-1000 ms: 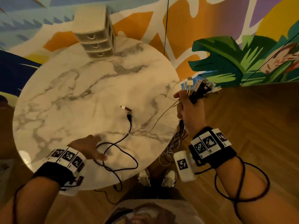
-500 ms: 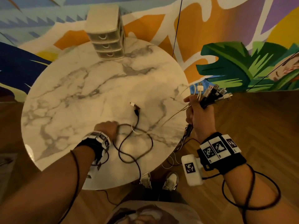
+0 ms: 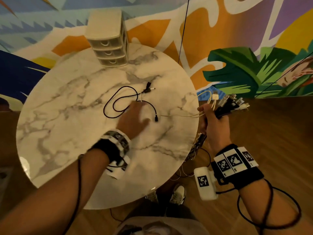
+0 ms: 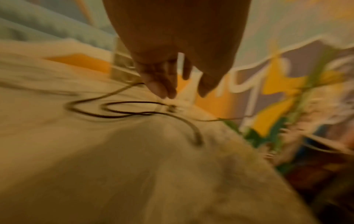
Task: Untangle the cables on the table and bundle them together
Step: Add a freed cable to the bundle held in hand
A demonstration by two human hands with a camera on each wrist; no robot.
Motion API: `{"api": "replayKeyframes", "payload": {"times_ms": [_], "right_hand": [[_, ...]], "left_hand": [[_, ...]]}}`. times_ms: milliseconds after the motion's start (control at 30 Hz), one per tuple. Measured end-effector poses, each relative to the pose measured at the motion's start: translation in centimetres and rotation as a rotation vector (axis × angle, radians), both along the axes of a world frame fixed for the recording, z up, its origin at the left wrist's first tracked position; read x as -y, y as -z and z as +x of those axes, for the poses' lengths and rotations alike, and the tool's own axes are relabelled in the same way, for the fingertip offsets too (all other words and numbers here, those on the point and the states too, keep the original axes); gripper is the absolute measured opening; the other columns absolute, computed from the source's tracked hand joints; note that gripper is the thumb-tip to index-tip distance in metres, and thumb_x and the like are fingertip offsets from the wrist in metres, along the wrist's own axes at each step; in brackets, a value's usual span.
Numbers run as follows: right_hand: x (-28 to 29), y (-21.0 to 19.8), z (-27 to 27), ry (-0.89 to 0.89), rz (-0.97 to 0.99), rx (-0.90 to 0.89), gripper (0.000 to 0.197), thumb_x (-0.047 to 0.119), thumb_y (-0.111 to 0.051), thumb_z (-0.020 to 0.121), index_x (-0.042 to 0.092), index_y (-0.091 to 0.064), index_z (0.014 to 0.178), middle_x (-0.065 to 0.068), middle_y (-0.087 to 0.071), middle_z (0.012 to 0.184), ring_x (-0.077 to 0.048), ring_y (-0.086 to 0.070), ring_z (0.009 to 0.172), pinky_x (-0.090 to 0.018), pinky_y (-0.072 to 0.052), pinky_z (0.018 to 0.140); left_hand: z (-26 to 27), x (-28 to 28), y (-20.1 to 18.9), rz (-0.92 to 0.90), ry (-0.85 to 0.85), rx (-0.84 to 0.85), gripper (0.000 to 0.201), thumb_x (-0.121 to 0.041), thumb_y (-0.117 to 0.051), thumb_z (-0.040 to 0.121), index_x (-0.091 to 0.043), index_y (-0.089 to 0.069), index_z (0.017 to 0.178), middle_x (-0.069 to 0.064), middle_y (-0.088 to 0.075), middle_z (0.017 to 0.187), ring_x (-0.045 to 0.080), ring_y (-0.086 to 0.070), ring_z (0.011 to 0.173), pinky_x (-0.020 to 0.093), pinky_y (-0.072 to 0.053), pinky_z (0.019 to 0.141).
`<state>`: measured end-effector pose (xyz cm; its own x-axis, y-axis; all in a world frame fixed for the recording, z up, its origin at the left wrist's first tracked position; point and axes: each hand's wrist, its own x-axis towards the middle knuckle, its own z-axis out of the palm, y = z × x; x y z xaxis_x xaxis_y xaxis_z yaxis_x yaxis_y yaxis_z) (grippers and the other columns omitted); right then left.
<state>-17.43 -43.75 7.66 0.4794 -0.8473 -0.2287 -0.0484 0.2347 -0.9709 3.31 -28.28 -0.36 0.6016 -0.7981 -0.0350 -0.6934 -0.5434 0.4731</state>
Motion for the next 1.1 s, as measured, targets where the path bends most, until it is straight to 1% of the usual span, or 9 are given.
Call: {"api": "replayKeyframes", "payload": {"times_ms": [67,133,267,400,633,833,933,1000,1100], "right_hand": [[0.1,-0.2,0.2,-0.031,-0.005,0.023,0.029,0.021,-0.045,0.099,0.011,-0.059,0.076,0.006,-0.035,0.042,-0.010,-0.026,0.037,-0.022,-0.021,0.038],[0.5,-0.5,0.1,-0.023,0.005,0.043,0.029,0.019,-0.045,0.099,0.011,-0.058,0.075,0.006,-0.035,0.040,-0.009,-0.026,0.036,-0.020,-0.020,0.038],[2.0,-0.6,-1.2,0.060,0.054,0.140,0.028,0.021,-0.046,0.099,0.012,-0.054,0.073,0.005,-0.036,0.042,-0.014,-0.027,0.039,-0.028,-0.019,0.044],[3.2,-0.2,-2.6,0.126,0.068,0.134,0.031,0.024,-0.045,0.099,0.017,-0.053,0.070,0.005,-0.036,0.043,-0.016,-0.026,0.041,-0.031,-0.018,0.046],[3.7,-0.2,-2.7,0.170,0.060,0.135,0.031,0.022,-0.045,0.099,0.015,-0.051,0.069,0.006,-0.037,0.041,-0.013,-0.026,0.037,-0.028,-0.020,0.043],[5.1,-0.4,-4.1,0.286,0.072,0.080,0.027,0.029,-0.049,0.098,0.019,-0.052,0.072,0.008,-0.039,0.042,-0.011,-0.030,0.038,-0.025,-0.025,0.042],[6.1,-0.6,-5.8,0.297,0.028,0.035,0.028,0.030,-0.048,0.098,0.021,-0.053,0.072,0.007,-0.039,0.042,-0.011,-0.031,0.039,-0.026,-0.026,0.043],[6.6,-0.7,-7.2,0.305,0.003,-0.005,0.030,0.028,-0.047,0.098,0.021,-0.055,0.070,0.007,-0.039,0.041,-0.010,-0.031,0.038,-0.025,-0.025,0.042],[7.0,-1.0,-9.2,0.287,-0.031,-0.060,0.031,0.027,-0.046,0.098,0.020,-0.058,0.070,0.006,-0.038,0.041,-0.010,-0.032,0.038,-0.023,-0.026,0.041]], "left_hand": [[-3.7,2.9,0.0,0.021,0.265,-0.042,0.070,-0.037,-0.063,0.085,-0.027,-0.028,0.145,0.003,-0.033,0.140,0.016,-0.056,0.090,0.032,-0.049,0.077],[-5.2,4.6,0.6,0.107,0.342,-0.070,0.056,-0.037,-0.059,0.089,-0.024,-0.038,0.139,0.003,-0.039,0.134,0.023,-0.059,0.093,0.036,-0.050,0.079],[-0.8,4.6,0.9,0.325,0.126,-0.031,0.024,-0.018,-0.047,0.096,-0.003,-0.060,0.109,0.017,-0.056,0.113,0.036,-0.055,0.106,0.039,-0.041,0.087],[6.2,4.3,-2.1,-0.043,-0.259,0.116,0.022,-0.007,-0.044,0.094,0.006,-0.061,0.102,0.027,-0.053,0.109,0.040,-0.053,0.099,0.041,-0.039,0.085],[8.7,5.2,-5.7,0.038,-0.195,0.316,0.030,-0.020,-0.041,0.096,-0.003,-0.065,0.105,0.023,-0.053,0.110,0.041,-0.048,0.102,0.046,-0.041,0.089],[-0.4,9.0,-8.1,0.042,0.246,-0.326,0.020,-0.010,-0.051,0.094,-0.008,-0.069,0.085,0.001,-0.064,0.076,0.017,-0.063,0.074,0.030,-0.051,0.075],[-6.6,9.5,-7.3,0.156,0.429,-0.515,0.033,-0.021,-0.047,0.098,0.001,-0.069,0.087,0.008,-0.064,0.071,0.009,-0.056,0.054,0.025,-0.048,0.058],[-10.5,9.0,-5.3,0.341,0.561,-0.549,0.027,-0.021,-0.049,0.097,-0.003,-0.068,0.097,0.011,-0.067,0.084,0.020,-0.062,0.070,0.028,-0.049,0.065],[-13.8,7.4,-2.0,0.636,0.760,-0.285,0.031,-0.031,-0.052,0.095,-0.012,-0.059,0.117,0.010,-0.063,0.114,0.027,-0.059,0.105,0.030,-0.045,0.088]]}}
